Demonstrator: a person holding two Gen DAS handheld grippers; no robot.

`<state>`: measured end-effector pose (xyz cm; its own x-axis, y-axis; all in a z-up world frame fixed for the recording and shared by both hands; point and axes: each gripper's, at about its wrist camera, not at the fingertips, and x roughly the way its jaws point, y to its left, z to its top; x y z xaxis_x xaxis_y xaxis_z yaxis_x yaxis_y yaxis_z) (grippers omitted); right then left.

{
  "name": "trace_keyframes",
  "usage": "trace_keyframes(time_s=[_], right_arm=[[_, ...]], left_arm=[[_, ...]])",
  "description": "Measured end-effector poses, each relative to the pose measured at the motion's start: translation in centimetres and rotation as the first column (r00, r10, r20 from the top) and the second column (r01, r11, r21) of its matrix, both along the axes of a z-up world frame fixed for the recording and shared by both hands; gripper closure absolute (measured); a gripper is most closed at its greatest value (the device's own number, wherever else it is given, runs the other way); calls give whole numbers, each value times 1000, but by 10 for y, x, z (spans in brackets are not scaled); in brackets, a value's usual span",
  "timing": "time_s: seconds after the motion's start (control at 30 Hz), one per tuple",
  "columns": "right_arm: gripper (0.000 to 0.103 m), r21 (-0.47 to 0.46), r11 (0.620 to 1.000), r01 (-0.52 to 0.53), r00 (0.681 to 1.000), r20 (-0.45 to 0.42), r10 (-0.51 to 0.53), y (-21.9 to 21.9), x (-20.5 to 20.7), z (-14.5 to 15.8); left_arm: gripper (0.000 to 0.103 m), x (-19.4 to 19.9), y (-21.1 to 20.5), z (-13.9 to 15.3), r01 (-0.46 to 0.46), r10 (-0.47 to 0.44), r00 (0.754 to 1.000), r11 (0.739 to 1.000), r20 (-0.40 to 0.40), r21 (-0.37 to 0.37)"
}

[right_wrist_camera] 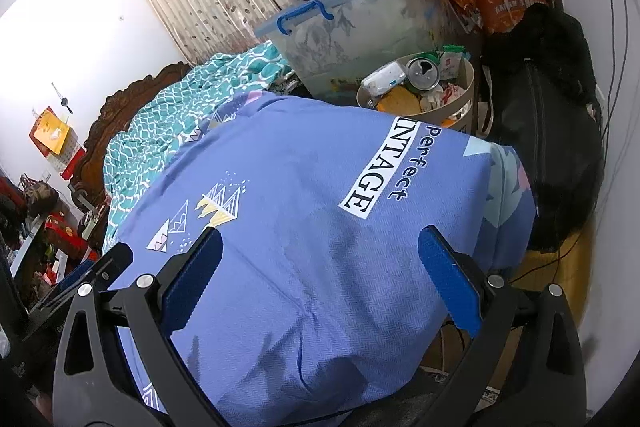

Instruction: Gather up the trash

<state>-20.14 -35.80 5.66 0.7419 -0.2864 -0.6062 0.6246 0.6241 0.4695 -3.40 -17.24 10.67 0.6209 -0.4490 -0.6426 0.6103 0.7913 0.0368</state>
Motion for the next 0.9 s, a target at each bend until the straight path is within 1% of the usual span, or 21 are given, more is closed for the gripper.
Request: trace_keyframes(time_s=[0.8,0.9], right_arm=[[6,1,1000,-3,1000,-5,3,3,1,-2],[6,0,1000,-4,1000,-5,4,3,1,-2]], left_arm=[[9,-3,0,0,9,-9,1000,1000,21,3],[9,-2,-1,-1,5,-5,1000,1000,17,12]])
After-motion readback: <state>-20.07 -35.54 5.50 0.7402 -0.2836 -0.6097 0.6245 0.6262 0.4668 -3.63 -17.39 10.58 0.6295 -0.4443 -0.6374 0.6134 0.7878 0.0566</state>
